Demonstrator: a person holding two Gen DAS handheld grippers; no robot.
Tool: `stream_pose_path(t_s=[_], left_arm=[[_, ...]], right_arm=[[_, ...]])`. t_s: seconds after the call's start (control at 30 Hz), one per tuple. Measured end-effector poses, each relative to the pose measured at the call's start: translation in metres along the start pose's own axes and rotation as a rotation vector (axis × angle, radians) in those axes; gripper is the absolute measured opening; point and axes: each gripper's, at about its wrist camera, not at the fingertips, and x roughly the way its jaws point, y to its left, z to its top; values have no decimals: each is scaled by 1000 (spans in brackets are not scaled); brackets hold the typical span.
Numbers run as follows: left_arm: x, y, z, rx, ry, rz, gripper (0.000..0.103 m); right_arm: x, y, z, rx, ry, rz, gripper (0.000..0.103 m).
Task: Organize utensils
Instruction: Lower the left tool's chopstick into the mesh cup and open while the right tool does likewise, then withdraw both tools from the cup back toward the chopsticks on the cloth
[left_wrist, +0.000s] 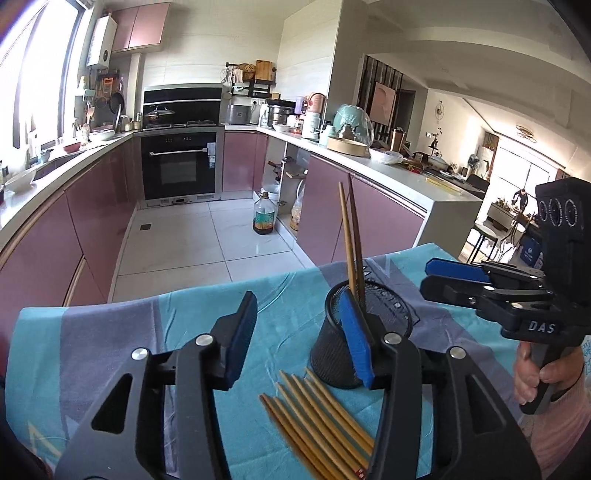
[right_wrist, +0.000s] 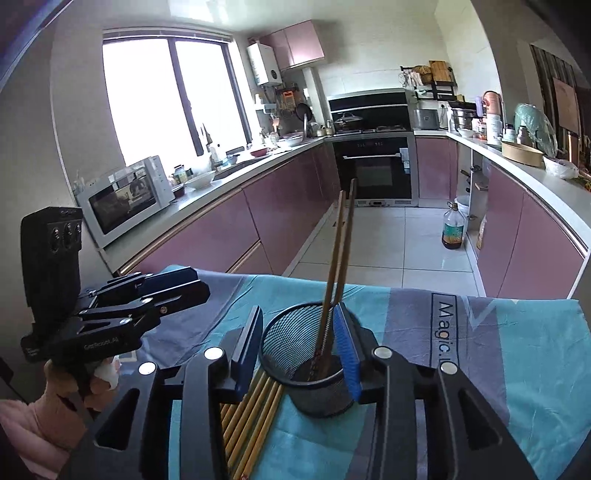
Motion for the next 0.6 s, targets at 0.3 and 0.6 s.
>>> stream_pose_path(t_s=[0.3, 0.6], left_arm=[[-4, 23, -76, -42, 161, 35, 52], [10, 23, -131, -61, 274, 17, 52]], right_arm=[[28, 21, -64, 7, 178, 49, 39], [48, 26, -99, 66, 293, 42, 39]])
